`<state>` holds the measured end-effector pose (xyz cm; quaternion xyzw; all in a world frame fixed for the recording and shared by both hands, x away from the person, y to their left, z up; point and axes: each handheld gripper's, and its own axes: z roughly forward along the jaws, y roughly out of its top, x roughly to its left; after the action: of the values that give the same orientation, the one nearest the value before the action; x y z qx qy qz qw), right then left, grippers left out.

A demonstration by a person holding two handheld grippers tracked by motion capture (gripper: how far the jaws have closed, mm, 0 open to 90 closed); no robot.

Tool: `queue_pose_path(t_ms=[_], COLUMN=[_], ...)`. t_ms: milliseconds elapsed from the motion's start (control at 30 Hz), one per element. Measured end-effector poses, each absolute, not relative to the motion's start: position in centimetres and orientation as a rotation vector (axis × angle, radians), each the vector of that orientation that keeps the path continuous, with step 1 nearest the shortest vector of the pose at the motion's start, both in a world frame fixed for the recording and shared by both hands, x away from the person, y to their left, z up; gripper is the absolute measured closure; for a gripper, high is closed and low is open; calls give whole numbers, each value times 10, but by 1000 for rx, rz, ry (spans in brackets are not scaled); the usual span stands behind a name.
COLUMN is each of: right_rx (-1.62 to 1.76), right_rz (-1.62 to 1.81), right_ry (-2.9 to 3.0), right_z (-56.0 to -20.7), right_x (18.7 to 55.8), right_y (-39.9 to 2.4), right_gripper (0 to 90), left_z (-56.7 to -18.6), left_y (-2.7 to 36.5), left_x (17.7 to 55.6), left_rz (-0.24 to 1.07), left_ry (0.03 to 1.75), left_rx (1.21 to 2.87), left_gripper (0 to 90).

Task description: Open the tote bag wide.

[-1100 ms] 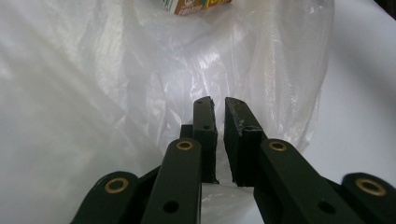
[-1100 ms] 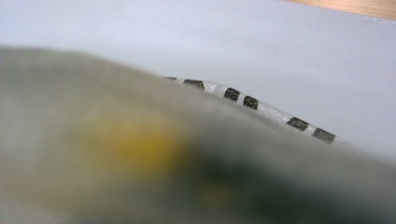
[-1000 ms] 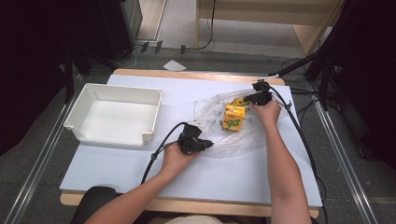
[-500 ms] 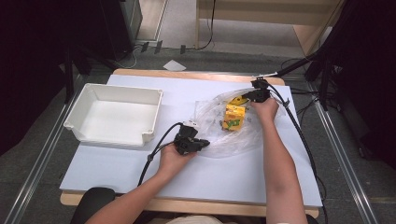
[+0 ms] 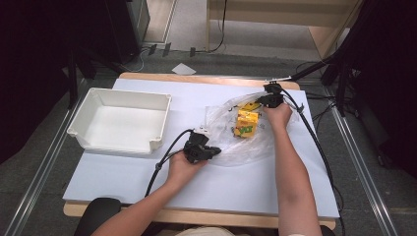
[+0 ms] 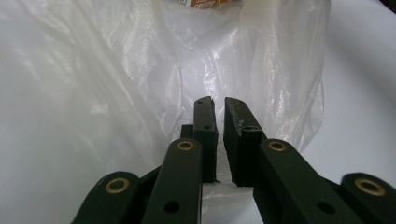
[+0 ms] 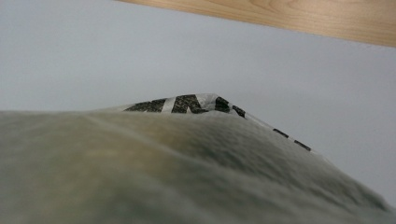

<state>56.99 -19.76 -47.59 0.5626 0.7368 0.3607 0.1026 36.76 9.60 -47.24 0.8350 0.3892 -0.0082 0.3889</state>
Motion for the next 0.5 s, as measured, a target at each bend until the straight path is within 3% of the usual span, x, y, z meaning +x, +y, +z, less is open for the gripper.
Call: queue_pose_path(t_ms=[500], right_rx=[1539], right_rz=[1113], right_ry=[2272], right_z=[-447], right_x=[545], right_y=[-193], right_gripper=[896], left_z=[-460], left_y=[93], left_x=[375], left_rz=[-25], left_ry=[953], left_rx=[2107], left_gripper=[793])
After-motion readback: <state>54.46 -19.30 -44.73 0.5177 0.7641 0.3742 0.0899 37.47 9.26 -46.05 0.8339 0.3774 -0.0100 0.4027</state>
